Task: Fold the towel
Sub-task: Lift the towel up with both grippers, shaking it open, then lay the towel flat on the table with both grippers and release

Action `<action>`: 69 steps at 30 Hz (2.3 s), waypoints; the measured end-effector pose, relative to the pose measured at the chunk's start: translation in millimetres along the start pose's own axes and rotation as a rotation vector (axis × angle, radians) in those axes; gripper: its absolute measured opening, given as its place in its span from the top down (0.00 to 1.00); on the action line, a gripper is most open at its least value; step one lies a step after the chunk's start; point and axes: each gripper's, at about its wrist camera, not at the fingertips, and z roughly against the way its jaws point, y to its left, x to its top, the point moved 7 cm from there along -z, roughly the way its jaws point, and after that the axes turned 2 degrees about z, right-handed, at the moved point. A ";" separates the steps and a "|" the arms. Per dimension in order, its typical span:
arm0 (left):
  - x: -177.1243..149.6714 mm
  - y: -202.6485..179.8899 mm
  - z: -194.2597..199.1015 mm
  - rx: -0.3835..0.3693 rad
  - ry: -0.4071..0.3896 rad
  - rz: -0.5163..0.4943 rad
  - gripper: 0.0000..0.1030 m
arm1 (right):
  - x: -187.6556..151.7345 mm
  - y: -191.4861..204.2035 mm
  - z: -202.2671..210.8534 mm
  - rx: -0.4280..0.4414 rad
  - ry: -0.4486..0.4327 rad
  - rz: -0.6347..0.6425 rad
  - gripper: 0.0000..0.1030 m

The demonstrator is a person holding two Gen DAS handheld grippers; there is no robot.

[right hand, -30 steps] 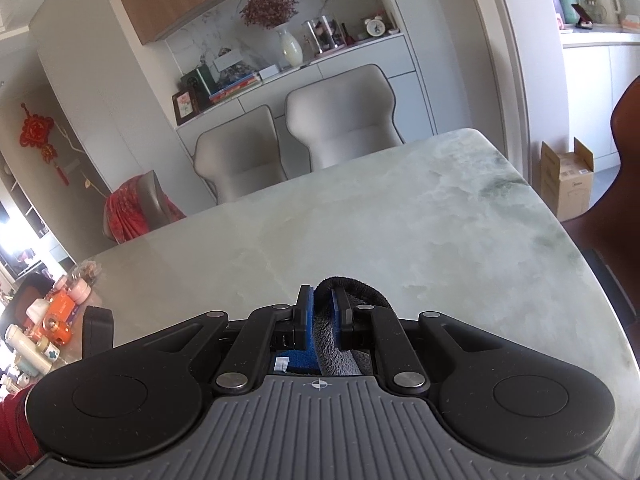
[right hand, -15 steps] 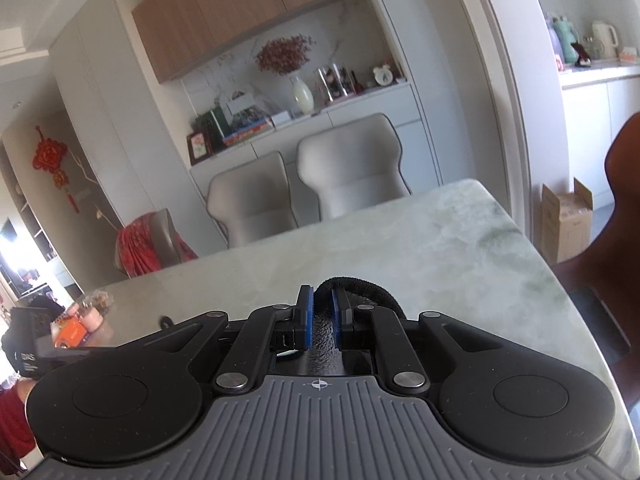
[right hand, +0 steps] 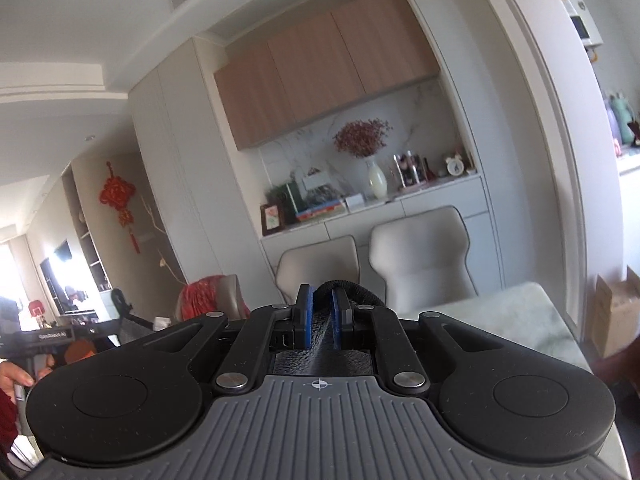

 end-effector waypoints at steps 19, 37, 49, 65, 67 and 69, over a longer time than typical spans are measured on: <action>-141.2 165.6 -242.5 0.304 0.250 0.148 0.98 | -163.2 -96.9 -321.8 -0.112 0.520 -0.020 0.90; -221.1 106.4 -197.5 0.157 0.469 0.070 0.88 | -251.1 -54.5 -231.1 -0.106 0.749 0.062 0.61; -280.3 63.9 -155.2 0.110 0.639 0.135 0.69 | -281.1 -54.2 -173.3 -0.138 0.819 -0.063 0.62; -276.6 84.7 -125.3 0.256 0.636 0.187 0.54 | -267.7 -62.5 -164.8 -0.312 0.790 0.013 0.60; -271.8 94.7 -120.0 0.299 0.607 0.198 0.47 | -265.8 -71.6 -169.2 -0.350 0.789 0.024 0.59; -270.1 101.0 -118.7 0.324 0.598 0.213 0.45 | -267.8 -77.6 -173.0 -0.381 0.796 0.047 0.59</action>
